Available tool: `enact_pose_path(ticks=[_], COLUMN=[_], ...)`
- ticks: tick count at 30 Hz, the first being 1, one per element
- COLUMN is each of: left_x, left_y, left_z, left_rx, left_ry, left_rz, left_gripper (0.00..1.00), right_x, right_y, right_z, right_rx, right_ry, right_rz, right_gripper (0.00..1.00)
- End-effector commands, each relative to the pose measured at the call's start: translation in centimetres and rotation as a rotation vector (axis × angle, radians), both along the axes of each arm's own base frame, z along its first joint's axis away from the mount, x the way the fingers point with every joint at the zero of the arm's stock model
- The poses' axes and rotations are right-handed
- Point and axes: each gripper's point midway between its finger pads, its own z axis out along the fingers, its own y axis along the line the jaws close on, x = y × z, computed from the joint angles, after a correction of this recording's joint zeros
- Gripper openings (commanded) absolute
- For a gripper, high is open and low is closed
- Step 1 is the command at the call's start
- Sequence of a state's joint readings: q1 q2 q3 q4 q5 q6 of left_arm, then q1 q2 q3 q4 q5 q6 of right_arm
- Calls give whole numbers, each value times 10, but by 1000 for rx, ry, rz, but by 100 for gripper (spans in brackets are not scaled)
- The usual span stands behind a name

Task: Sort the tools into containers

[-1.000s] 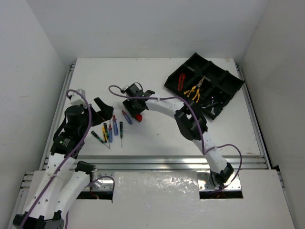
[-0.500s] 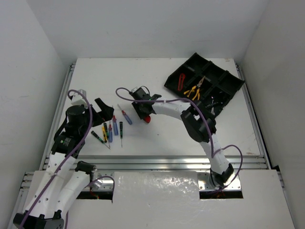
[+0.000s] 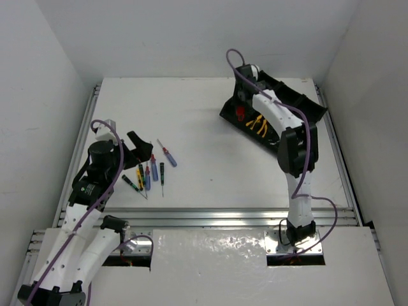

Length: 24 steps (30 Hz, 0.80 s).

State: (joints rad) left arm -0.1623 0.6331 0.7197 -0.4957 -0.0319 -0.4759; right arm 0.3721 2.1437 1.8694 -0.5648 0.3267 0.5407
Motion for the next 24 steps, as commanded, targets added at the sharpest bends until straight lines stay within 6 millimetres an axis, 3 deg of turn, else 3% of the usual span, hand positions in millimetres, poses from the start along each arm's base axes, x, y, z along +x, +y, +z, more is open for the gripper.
enact_pose_path(ticks=[1, 2, 3, 5, 6, 7, 8, 10, 11, 14, 17, 18, 19, 20, 21, 22, 23, 24], left_x=[5, 5, 5, 6, 6, 6, 7, 7, 7, 9, 11, 12, 14, 16, 17, 21, 23, 24], left_y=[-6, -7, -7, -7, -7, -7, -7, -7, -8, -7, -5, -3, -1, 3, 5, 4, 3, 1], left_z=[12, 12, 12, 10, 9, 9, 9, 8, 7, 4, 0, -2, -7, -9, -12, -22, -25, -31], left_rx=[-15, -14, -15, -13, -12, -12, -12, -11, -11, -8, -1, 2, 3, 13, 18, 27, 28, 31], left_ry=[-55, -55, -56, -50, -46, -46, -43, -40, -37, -25, -7, 3, 23, 36, 54, 95, 117, 145], left_rz=[-25, -29, -29, -31, -32, -32, -32, -32, -32, -29, -13, -2, 15, 40, 51, 54, 49, 43], left_gripper=[100, 100, 100, 100, 100, 100, 100, 100, 100, 100, 100, 100, 100, 100, 100, 100, 100, 100], right_x=[22, 29, 36, 46, 49, 51, 51, 52, 51, 46, 32, 21, 8, -9, -23, -47, -68, -86], right_y=[-13, -23, -26, -35, -36, -37, -34, -31, -28, -22, -11, -5, 1, 13, 21, 40, 45, 54], right_z=[14, 5, 9, 4, 1, -1, -4, 2, 5, 36, 81, 78, 105, 89, 90, 108, 77, 72], right_rx=[10, 15, 26, 34, 47, 41, 53, 62, 74, 114, 152, 161, 166, 166, 172, 194, 188, 199], right_ry=[-19, -10, -24, -26, -18, -20, -8, -15, -18, -72, -140, -122, -163, -129, -123, -148, -100, -91], right_rz=[-111, -132, -144, -169, -162, -155, -137, -116, -104, -61, 14, 53, 113, 176, 225, 320, 361, 409], right_gripper=[17, 17, 17, 27, 37, 37, 44, 55, 68, 86, 92, 93, 93, 93, 93, 93, 93, 92])
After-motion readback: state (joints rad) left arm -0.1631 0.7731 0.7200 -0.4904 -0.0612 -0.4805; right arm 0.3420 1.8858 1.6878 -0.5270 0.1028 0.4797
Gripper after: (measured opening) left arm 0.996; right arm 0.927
